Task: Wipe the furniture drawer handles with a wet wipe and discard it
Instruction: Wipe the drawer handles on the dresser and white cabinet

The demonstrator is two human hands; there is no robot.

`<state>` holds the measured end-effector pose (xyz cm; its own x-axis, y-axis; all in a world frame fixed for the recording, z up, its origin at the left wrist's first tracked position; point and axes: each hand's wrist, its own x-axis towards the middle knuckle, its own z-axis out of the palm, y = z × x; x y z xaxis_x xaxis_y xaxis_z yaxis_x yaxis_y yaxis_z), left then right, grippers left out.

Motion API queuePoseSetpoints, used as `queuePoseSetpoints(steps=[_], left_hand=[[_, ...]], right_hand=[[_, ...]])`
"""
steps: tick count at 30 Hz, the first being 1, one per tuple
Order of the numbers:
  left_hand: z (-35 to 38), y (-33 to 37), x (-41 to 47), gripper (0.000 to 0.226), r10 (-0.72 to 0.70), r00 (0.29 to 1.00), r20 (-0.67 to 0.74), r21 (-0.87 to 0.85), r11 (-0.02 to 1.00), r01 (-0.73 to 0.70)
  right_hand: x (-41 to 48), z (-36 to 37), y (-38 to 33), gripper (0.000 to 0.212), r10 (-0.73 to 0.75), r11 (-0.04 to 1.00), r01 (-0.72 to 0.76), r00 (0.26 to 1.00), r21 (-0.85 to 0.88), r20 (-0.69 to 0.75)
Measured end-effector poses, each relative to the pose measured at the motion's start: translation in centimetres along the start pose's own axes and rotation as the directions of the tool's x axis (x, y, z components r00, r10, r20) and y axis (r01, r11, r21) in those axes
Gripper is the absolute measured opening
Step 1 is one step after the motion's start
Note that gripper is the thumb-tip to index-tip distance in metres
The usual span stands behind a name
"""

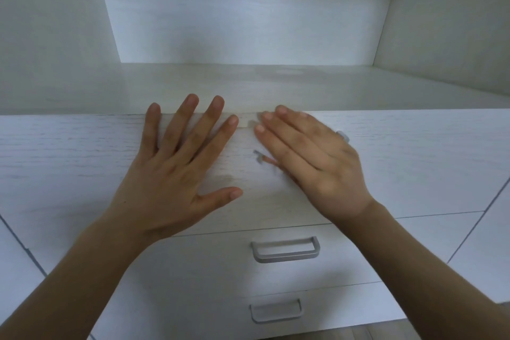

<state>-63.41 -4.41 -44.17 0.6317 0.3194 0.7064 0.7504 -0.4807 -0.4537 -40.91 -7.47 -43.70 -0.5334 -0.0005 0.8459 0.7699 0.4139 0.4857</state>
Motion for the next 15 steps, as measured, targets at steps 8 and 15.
queuePoseSetpoints(steps=[8, 15], left_hand=[[-0.1, 0.0, 0.0, 0.078, -0.008, 1.0, 0.019, -0.01, 1.0, 0.008], [-0.2, -0.1, 0.1, 0.077, -0.009, 1.0, 0.027, -0.021, 1.0, 0.01]], right_hand=[[-0.3, 0.7, -0.2, 0.029, 0.088, 0.993, -0.093, 0.993, -0.067, -0.077], [-1.4, -0.4, 0.3, 0.046, 0.065, 0.991, -0.055, 0.995, -0.119, 0.08]])
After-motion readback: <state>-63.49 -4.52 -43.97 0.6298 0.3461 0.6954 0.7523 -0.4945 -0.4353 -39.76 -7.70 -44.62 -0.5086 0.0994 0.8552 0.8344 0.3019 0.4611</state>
